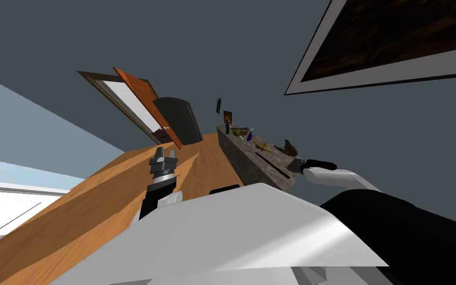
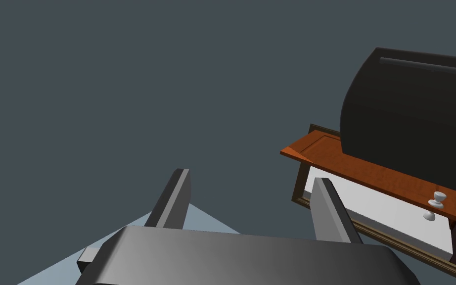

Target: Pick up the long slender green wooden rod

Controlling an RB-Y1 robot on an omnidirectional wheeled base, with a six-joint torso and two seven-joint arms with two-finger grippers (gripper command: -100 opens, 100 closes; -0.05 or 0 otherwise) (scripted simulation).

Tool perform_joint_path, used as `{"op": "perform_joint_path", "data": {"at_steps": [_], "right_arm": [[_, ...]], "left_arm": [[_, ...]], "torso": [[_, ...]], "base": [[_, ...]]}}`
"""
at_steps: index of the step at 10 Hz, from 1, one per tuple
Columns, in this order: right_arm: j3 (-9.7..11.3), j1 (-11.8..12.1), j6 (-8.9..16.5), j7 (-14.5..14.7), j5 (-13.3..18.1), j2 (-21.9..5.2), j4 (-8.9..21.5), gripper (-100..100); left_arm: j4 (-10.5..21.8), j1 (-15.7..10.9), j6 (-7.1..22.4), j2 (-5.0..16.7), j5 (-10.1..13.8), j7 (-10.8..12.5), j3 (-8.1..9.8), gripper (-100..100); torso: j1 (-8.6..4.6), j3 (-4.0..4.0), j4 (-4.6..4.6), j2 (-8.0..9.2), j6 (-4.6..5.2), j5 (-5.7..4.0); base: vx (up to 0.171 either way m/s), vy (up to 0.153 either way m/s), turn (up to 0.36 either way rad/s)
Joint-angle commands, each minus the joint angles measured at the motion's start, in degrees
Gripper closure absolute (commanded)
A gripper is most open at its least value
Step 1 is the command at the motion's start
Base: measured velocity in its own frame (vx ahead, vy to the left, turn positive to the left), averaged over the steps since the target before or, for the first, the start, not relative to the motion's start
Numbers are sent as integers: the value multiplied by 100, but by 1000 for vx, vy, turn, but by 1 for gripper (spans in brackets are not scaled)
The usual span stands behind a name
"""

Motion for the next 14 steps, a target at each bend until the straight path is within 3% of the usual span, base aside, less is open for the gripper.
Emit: {"op": "perform_joint_path", "data": {"at_steps": [1,2,3,4,5,7,10,12,13,14], "right_arm": [[-8,9,180,-7,-45,-15,26,-100],[-63,94,415,-78,-280,-79,57,-100],[-63,94,585,-78,-307,-79,57,-100],[-63,94,597,-78,-307,-79,57,-100],[-108,179,819,-140,-566,-138,88,-100],[-108,179,998,-140,-566,-138,88,-100],[-168,348,1526,-240,-1064,-236,144,-100],[-168,348,1740,-240,-1064,-236,144,-100],[-186,428,1971,-279,-1298,-275,170,-100],[-186,428,2078,-279,-1298,-275,170,-100]], "left_arm": [[0,0,0,0,0,0,0,0],[0,0,0,0,0,0,0,0],[0,0,0,0,0,0,0,0],[0,0,0,0,0,0,0,0],[0,-1,0,0,0,0,0,0],[0,0,0,0,0,0,0,0],[0,0,0,0,0,0,0,0],[0,0,0,0,0,0,0,0],[0,0,0,0,0,0,0,0],[0,0,0,0,0,0,0,0]], "torso": [[0,0,0,0,0,0],[2,7,2,12,1,0],[3,3,2,4,1,1],[-1,0,0,1,1,0],[-2,7,2,13,1,0],[-3,3,1,4,1,-1],[-3,3,1,6,0,-1],[-5,-4,-2,-6,0,0],[-7,4,1,10,1,-1],[-10,3,1,5,0,-2]], "base": [[51,15,4],[92,18,5],[106,7,0],[50,1,-1],[75,-4,10],[74,6,3],[98,5,11],[88,-9,4],[87,-15,14],[84,-18,13]]}}
